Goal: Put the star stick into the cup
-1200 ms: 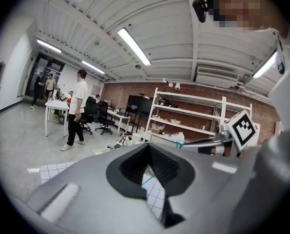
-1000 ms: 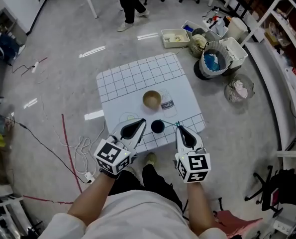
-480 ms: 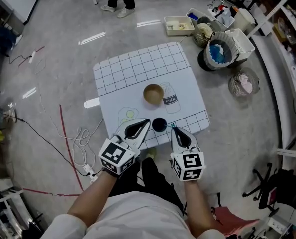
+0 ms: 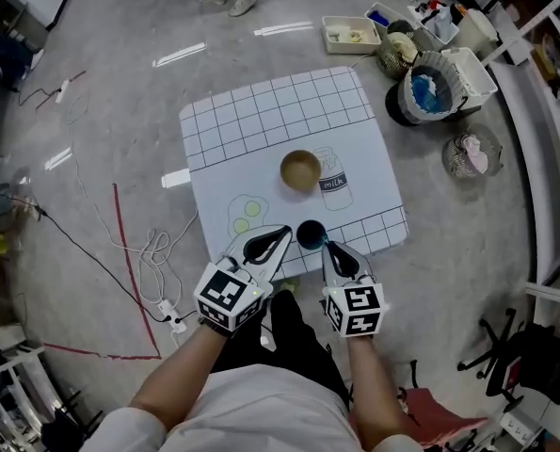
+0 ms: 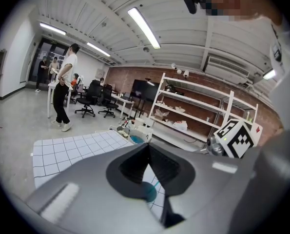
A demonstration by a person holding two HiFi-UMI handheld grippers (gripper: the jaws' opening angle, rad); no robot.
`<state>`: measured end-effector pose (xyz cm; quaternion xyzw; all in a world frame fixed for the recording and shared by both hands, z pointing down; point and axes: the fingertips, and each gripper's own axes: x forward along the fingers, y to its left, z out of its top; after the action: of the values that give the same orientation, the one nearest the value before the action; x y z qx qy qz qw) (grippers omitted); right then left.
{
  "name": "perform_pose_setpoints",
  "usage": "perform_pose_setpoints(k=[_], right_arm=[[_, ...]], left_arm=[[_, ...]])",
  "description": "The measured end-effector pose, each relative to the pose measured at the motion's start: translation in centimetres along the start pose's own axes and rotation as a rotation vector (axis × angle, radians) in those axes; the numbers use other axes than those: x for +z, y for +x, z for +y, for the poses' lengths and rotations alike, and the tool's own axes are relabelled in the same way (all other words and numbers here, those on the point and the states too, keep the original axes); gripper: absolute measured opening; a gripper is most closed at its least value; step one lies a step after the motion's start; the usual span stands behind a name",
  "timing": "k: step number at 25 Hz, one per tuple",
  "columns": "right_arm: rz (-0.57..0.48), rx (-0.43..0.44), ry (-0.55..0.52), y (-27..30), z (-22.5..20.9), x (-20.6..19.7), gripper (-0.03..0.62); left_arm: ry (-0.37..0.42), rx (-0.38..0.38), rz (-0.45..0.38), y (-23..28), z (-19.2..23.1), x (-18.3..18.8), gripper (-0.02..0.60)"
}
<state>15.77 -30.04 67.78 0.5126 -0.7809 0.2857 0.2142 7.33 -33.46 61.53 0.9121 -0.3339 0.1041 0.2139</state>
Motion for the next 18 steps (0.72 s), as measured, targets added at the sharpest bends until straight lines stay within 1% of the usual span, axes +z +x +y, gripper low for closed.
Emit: perform_pose_setpoints(k=[4,12,18], right_arm=[[0.019,0.0,-0.016,0.5,-0.3,-0.4,0.034],[0.01,-0.087,-0.072,-0.5,-2.1,0.6,0.038],[-0.024,-0.136,-0.093,-1.7,-3.3,2.0,0.04]], left_arm=[[-0.008,0.005,0.007,0.1,0.3,-0.4,0.006],[-0.01,-0.004,0.009,0.7,-0.1,-0.3,0.006],[0.005,-0.007,-0.001,0.8,-0.7,0.5,0.006]])
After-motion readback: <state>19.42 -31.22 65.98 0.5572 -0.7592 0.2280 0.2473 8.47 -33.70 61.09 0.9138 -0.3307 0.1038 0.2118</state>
